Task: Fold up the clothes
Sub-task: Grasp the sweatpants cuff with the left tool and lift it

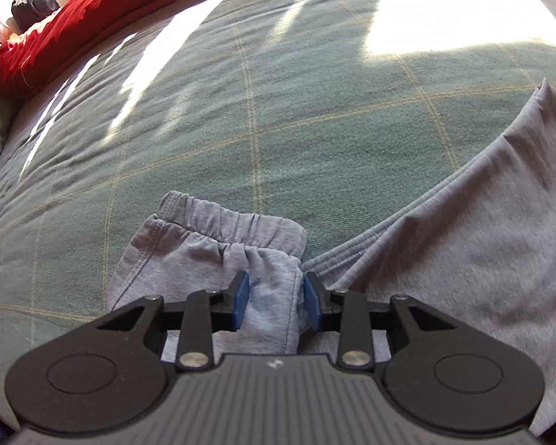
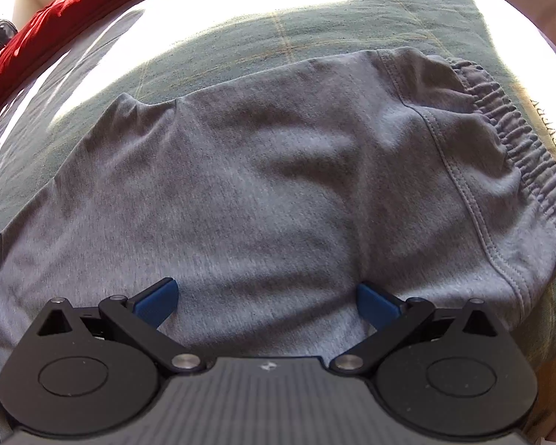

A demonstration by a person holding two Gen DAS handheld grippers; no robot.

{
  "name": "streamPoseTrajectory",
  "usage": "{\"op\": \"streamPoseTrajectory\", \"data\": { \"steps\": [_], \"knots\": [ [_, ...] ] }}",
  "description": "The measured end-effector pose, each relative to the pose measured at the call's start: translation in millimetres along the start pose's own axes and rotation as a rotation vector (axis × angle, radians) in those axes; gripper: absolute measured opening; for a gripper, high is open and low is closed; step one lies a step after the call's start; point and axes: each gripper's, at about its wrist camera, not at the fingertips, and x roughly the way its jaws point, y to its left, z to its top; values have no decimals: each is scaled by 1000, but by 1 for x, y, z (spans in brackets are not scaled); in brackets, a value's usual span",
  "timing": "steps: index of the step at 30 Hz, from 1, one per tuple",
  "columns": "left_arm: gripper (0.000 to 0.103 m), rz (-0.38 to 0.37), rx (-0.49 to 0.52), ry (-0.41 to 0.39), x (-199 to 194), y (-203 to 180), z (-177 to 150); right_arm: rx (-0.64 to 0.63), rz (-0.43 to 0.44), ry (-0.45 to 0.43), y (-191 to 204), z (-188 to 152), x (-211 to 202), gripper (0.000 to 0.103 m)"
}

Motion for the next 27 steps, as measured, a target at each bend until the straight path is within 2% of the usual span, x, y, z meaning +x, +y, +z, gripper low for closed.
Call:
{"op": "streamPoseTrajectory", "data": {
  "steps": [2, 4, 6, 11, 16, 20, 25, 27],
  "knots": [
    [39, 35, 9, 33, 8, -1, 1, 3, 7, -1, -1, 0, -1, 103],
    [36, 62, 22, 42, 10, -1, 1, 4, 15, -3, -3, 0, -1, 103],
    [10, 54, 0, 34, 5, 5, 1, 7, 23, -6, -4, -1, -2, 103],
    [7, 53, -41, -40, -29, 28, -8, 10, 25, -10, -5, -2, -3, 103],
    [7, 75, -53, -86, -64, 54, -32, 1, -2, -5, 0, -2, -2, 103],
    [7, 103, -78, -102, -80, 80, -56, 6, -16, 14, 4, 3, -6, 103],
    [7, 112, -136, -105, -92, 108, -89, 87, 58, 16, 2, 10, -19, 103],
    [7, 117, -162, -100, -90, 119, -103, 89, 57, 10, 6, 9, -23, 103]
  ]
}}
